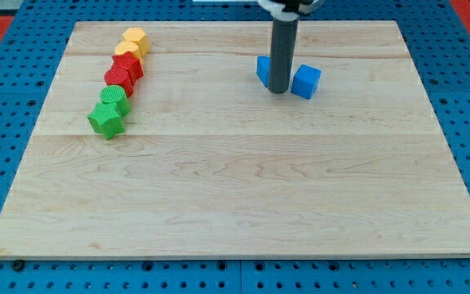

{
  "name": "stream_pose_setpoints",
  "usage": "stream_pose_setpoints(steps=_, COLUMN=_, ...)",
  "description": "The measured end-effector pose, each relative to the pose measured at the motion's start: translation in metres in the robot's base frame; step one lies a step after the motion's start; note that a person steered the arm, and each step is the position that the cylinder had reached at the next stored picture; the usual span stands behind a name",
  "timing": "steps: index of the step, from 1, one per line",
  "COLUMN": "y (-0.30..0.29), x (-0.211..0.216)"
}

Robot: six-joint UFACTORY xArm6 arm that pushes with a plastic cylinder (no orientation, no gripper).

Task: Move the cube to the bottom of the green star

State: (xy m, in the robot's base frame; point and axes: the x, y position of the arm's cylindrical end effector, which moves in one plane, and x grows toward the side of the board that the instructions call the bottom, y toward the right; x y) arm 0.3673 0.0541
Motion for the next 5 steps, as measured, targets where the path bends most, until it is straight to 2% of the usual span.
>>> stream_pose_setpoints(steps=1, y=-0.009, x=-0.009)
stream_pose_setpoints(steps=2, y=-0.006, x=-0.041)
stream_pose_setpoints(steps=3, y=-0.002, x=-0.009)
stream_pose_setpoints(steps=4, y=0.075, x=-0.005)
stream_pose_setpoints(steps=5, y=0.141, x=-0.052)
